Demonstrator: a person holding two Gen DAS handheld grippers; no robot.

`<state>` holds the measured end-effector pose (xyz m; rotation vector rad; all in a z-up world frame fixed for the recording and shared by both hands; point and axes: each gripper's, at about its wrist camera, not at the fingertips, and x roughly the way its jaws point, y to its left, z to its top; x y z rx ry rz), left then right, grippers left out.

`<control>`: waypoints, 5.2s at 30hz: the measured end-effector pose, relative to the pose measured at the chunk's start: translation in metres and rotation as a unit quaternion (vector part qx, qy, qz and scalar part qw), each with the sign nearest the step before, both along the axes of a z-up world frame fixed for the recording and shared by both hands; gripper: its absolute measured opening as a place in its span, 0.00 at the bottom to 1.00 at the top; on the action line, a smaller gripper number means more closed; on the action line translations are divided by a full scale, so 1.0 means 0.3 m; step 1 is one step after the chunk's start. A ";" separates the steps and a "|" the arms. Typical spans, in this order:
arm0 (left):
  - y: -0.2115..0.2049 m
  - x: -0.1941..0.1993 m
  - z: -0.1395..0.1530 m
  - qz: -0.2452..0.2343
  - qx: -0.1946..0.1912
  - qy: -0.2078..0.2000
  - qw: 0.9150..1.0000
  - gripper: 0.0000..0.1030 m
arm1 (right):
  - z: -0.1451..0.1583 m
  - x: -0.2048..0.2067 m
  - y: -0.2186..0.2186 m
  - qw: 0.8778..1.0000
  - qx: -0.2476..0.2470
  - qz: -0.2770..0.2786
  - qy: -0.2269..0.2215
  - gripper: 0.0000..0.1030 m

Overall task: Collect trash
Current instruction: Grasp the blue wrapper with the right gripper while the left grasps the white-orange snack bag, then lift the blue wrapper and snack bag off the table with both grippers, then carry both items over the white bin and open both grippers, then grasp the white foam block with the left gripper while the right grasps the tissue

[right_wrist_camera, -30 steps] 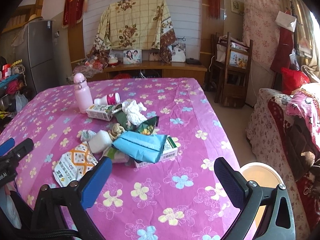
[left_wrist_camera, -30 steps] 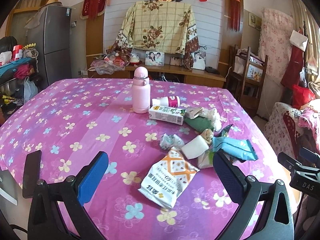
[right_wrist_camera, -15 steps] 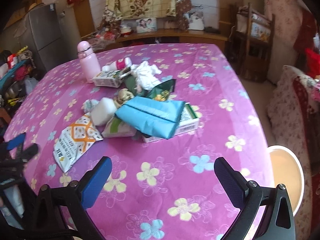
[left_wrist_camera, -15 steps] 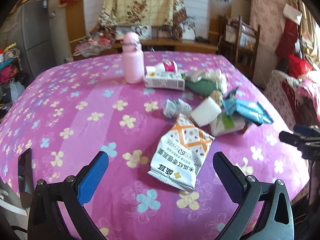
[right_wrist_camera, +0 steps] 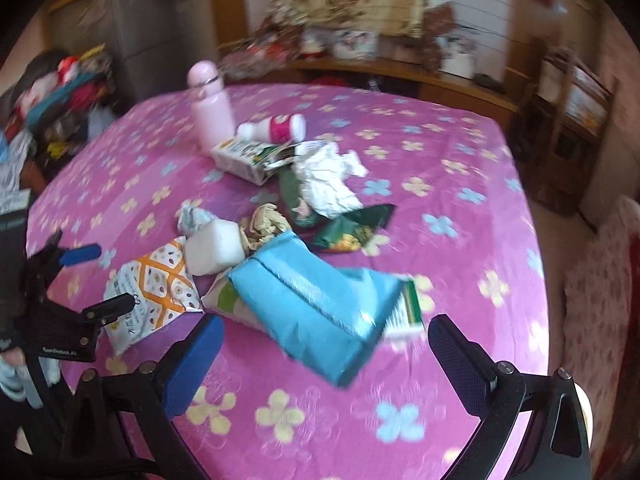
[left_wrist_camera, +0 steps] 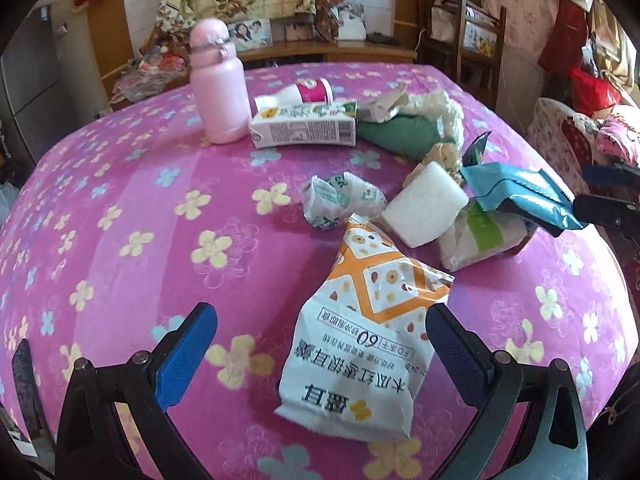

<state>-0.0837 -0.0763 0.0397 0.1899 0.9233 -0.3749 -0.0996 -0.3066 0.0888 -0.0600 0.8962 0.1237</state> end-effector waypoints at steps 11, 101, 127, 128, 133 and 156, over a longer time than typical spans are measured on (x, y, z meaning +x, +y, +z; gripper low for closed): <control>-0.065 0.043 -0.065 -0.029 -0.015 0.057 0.998 0.77 | -0.107 0.168 0.015 0.997 -0.014 0.054 0.051 1.00; -1.045 -0.392 0.224 -0.252 -0.106 0.060 0.960 0.09 | -0.181 -0.710 -0.913 0.936 0.127 -0.327 0.024 0.66; -1.051 -0.447 0.136 -0.254 -0.085 0.038 0.963 0.53 | -0.204 -0.751 -0.911 0.921 0.128 -0.367 0.016 0.75; -1.041 -0.445 0.138 -0.251 -0.085 0.035 0.964 0.53 | -0.193 -0.746 -0.898 0.923 0.122 -0.365 0.014 0.75; -0.958 -0.430 0.164 -0.232 -0.084 0.011 0.969 0.56 | -0.134 -0.718 -0.821 0.930 0.105 -0.352 -0.001 0.75; -0.447 -0.281 0.207 -0.104 -0.083 -0.032 0.991 0.69 | -0.031 -0.457 -0.362 0.970 0.092 -0.225 -0.016 0.75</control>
